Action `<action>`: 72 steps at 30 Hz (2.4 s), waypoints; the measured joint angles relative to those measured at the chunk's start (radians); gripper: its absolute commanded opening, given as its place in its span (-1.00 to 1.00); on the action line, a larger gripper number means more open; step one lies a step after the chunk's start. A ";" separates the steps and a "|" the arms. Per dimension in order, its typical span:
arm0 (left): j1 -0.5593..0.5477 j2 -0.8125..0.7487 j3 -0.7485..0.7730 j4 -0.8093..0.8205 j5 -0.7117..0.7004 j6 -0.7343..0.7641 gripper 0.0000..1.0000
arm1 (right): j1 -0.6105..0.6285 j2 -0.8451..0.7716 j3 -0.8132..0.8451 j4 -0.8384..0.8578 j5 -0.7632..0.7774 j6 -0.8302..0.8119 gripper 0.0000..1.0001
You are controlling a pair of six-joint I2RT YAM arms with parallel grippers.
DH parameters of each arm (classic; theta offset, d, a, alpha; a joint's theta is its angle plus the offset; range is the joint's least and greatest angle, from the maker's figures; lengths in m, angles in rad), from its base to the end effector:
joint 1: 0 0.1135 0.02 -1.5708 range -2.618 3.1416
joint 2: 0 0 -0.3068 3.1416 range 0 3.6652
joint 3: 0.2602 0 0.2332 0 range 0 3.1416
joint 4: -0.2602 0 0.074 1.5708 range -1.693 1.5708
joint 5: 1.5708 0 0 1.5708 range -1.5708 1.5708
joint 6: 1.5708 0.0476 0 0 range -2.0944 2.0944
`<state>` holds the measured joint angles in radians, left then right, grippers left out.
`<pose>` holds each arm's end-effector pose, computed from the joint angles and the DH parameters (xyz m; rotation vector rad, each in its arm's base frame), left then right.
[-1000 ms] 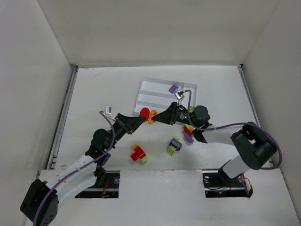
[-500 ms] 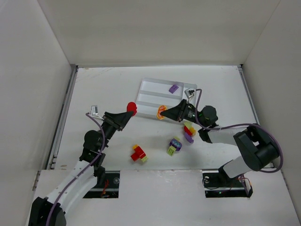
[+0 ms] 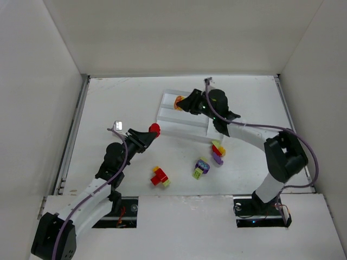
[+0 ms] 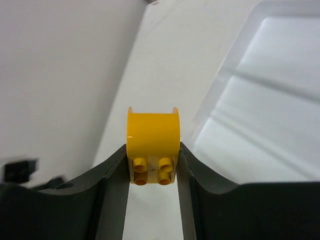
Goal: Sort the legos into containers by color
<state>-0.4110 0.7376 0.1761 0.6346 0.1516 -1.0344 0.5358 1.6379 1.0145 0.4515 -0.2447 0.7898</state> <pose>0.1221 -0.0611 0.2595 -0.3736 1.5942 -1.2543 0.3183 0.2024 0.3162 0.0452 1.8905 1.1561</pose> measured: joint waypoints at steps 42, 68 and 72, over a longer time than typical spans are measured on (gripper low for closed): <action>-0.143 0.339 0.284 -0.225 -0.217 0.297 -0.75 | 0.128 -0.008 0.170 -0.529 0.436 -0.335 -0.27; -0.230 0.921 0.874 -0.734 -0.492 0.318 -0.76 | 0.140 -0.504 -0.440 -0.147 0.503 -0.197 -0.08; -0.228 0.959 0.896 -0.740 -0.520 0.319 -0.75 | 0.140 -0.504 -0.440 -0.146 0.502 -0.191 -0.06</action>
<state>-0.6392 1.6970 1.0718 -0.1059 -0.3687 -0.7155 0.6758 1.1343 0.5743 0.3050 0.2573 0.5991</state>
